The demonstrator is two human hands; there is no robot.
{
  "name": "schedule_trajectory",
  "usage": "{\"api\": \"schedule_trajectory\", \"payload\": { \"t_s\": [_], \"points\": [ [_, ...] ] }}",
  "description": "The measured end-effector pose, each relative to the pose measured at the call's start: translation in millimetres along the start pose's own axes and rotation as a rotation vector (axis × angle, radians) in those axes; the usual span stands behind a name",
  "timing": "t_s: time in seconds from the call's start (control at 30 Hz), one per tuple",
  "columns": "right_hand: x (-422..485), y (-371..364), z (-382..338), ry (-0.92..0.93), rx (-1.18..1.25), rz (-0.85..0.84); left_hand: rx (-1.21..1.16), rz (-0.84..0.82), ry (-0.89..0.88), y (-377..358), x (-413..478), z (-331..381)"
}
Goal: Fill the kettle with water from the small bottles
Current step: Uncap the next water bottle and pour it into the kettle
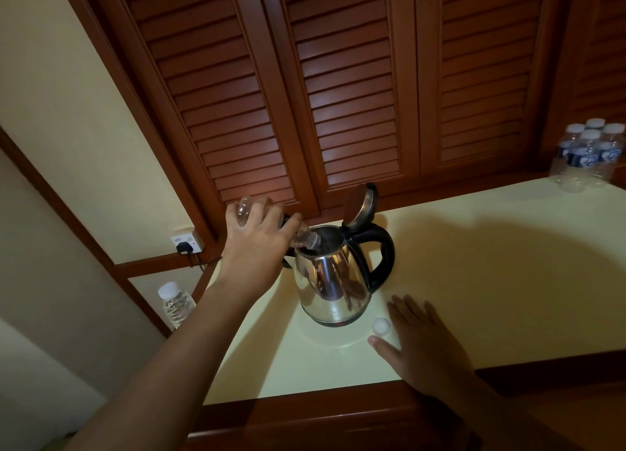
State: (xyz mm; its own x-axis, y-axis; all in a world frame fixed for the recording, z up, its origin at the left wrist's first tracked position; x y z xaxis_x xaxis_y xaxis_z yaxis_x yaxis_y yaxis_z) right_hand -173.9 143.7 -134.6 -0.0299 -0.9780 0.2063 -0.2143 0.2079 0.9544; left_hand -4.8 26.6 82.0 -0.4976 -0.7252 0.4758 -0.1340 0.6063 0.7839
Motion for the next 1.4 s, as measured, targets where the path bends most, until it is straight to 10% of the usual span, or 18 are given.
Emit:
{"api": "schedule_trajectory", "payload": {
  "t_s": [0.63, 1.03, 1.4],
  "points": [
    [-2.1, 0.4, 1.1, 0.084, 0.059, 0.065, 0.01, 0.02, -0.028, -0.7, 4.4, 1.3],
    [-1.7, 35.6, -10.7, 0.164, 0.286, 0.249, -1.104, -0.259, 0.32, -24.9, -88.2, -17.7],
    [7.3, 59.2, -41.9, 0.367, 0.418, -0.03, -1.076, -0.522, 0.181, -49.2, -155.4, 18.2]
  ]
}}
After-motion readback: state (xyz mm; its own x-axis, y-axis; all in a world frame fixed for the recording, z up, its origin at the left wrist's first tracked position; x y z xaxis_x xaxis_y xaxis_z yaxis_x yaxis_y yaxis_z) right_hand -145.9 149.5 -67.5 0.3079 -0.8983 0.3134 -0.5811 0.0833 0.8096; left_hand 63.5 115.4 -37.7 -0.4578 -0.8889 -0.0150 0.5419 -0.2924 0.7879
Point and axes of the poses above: each hand's wrist, its own x-axis towards the middle knuckle, its own y-axis out of the back of the hand, z = x × y, the point moved 9 cm from there along x, towards the middle knuckle, and after that the axes turned 12 degrees about y, right-handed, at the moved point
